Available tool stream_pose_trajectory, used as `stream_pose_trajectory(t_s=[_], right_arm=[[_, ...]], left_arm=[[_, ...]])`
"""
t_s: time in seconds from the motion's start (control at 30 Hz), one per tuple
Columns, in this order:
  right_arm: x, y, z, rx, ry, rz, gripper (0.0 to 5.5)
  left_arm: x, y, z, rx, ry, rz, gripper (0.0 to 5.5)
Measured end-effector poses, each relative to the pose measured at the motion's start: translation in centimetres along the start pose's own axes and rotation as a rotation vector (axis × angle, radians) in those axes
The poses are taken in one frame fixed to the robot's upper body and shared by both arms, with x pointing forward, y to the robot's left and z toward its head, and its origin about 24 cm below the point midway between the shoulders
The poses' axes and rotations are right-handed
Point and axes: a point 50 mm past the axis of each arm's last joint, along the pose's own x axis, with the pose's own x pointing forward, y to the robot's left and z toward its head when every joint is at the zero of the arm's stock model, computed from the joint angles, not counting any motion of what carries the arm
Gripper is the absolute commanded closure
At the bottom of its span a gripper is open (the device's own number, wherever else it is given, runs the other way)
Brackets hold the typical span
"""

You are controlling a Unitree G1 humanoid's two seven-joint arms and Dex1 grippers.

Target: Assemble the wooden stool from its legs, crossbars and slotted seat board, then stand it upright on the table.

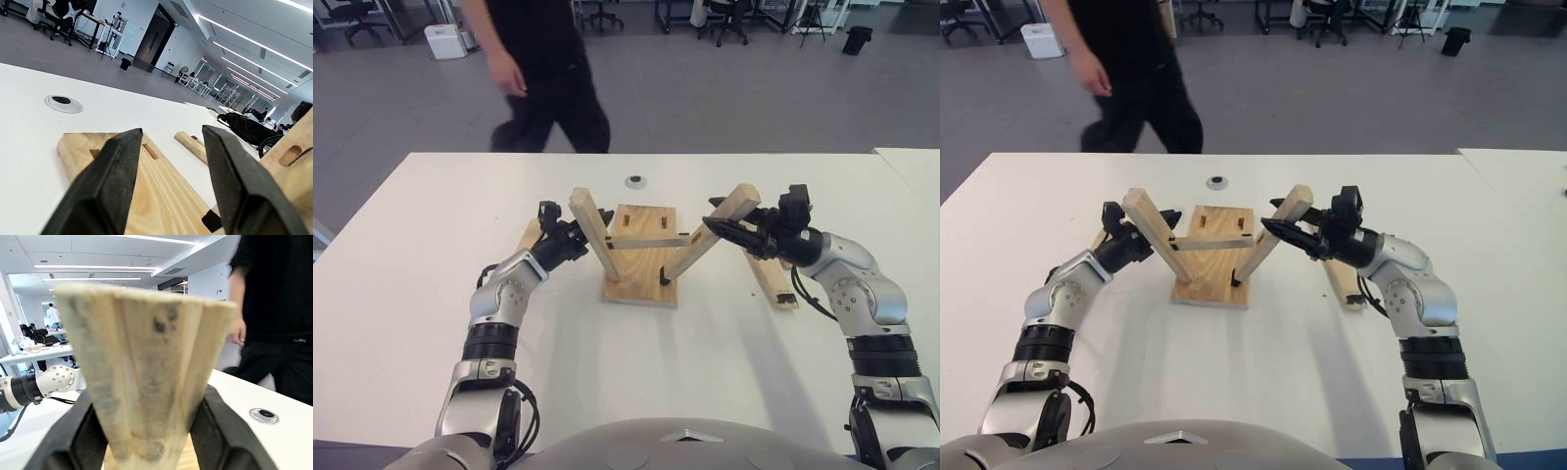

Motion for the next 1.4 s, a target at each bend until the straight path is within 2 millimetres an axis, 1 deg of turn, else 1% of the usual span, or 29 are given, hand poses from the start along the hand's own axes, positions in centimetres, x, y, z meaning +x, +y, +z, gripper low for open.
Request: stream_pose_trajectory(t_s=[0.1,0.27,0.43,0.63,0.7,0.77,0.97,1.07,1.23,1.4], right_arm=[[-0.1,0.7,-0.4,-0.033,0.005,0.007,3.34],[0.4,0.8,-0.5,-0.04,0.006,0.026,3.34],[1.0,0.0,-0.5,-0.01,0.022,0.036,3.34],[1.2,-0.4,-0.5,0.001,0.034,0.055,3.34],[1.3,-0.5,-0.6,0.009,0.041,0.058,3.34],[1.4,-0.6,-1.0,0.027,0.045,0.056,3.34],[1.6,-0.8,-1.0,0.032,0.05,0.06,3.34],[1.7,-0.5,-1.2,0.024,0.056,0.064,3.34],[1.4,0.5,-1.5,-0.018,0.066,0.061,3.34],[1.0,1.0,-1.6,-0.025,0.056,0.04,3.34]], left_arm=[[-0.3,0.0,-0.3,-0.005,0.002,0.012,3.26],[-0.5,-0.2,-0.4,-0.01,0.011,0.015,3.26],[-0.3,-0.6,-0.8,-0.017,0.006,0.016,3.26],[-0.2,-1.2,-1.1,-0.022,0.001,0.029,3.26],[-0.4,-1.3,-1.4,-0.067,0.019,0.025,3.26],[-0.6,-1.4,-1.6,-0.095,0.024,0.027,3.26],[-0.5,-1.4,-1.8,-0.099,0.031,0.048,3.26],[-0.4,-1.4,-1.8,-0.1,0.032,0.052,3.26],[-0.3,-1.5,-2.0,-0.105,0.028,0.064,3.26],[-0.2,-1.6,-2.1,-0.113,0.023,0.067,3.26]])
